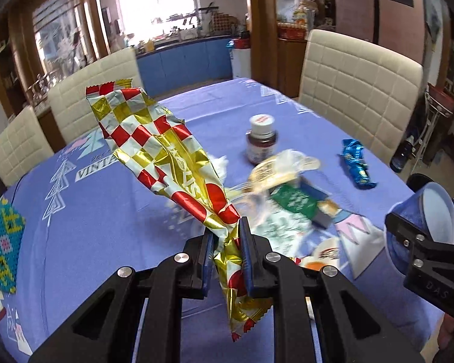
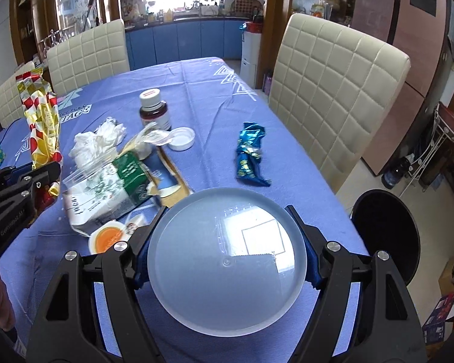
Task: Collect trash
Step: 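Carry the checkered wrapper and clear lid to the black bin and release both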
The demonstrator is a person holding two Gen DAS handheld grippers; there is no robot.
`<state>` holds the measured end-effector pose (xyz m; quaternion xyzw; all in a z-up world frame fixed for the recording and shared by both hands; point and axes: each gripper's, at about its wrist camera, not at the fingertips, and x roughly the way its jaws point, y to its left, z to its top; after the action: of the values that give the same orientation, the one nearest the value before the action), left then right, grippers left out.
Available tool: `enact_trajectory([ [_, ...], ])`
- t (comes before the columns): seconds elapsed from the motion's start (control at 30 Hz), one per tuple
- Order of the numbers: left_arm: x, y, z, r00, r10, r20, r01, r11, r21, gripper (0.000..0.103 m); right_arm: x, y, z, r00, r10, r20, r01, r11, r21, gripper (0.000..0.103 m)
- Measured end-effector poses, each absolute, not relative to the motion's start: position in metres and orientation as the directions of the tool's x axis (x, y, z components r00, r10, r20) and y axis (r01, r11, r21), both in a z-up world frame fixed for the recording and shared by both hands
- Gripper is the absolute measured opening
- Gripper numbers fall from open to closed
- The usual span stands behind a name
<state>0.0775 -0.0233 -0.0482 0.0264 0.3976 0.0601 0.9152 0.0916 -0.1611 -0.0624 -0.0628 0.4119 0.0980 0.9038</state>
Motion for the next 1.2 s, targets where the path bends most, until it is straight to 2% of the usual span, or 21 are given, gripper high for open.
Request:
enact_trajectory([
  [0.3, 0.096, -0.103, -0.043, 0.709, 0.055, -0.703, 0.051, 0.99, 0.128, 0.016, 0.114, -0.228, -0.056, 0.67, 0.067, -0.739, -0.149, 0.988, -0.045, 0.075],
  [0.83, 0.149, -0.231, -0.043, 0.718, -0.107, -0.687, 0.318, 0.929, 0.188, 0.016, 0.148, -0.377, -0.065, 0.684, -0.085, -0.725, 0.111, 0.994, -0.012, 0.075],
  [0.9, 0.152, -0.242, -0.044, 0.718, -0.126, -0.684, 0.346, 0.918, 0.194, 0.016, 0.151, -0.387, -0.068, 0.677, -0.091, -0.731, 0.131, 0.991, -0.002, 0.078],
  [0.97, 0.154, -0.248, -0.046, 0.716, -0.136, -0.685, 0.361, 0.911, 0.197, 0.016, 0.154, -0.399, -0.07, 0.675, -0.127, -0.727, 0.169, 0.986, -0.016, 0.088],
  [1.2, 0.164, -0.281, -0.056, 0.68, -0.181, -0.71, 0.434, 0.881, 0.191, 0.016, 0.154, -0.431, -0.08, 0.667, -0.194, -0.719, 0.25, 0.968, -0.029, 0.089],
])
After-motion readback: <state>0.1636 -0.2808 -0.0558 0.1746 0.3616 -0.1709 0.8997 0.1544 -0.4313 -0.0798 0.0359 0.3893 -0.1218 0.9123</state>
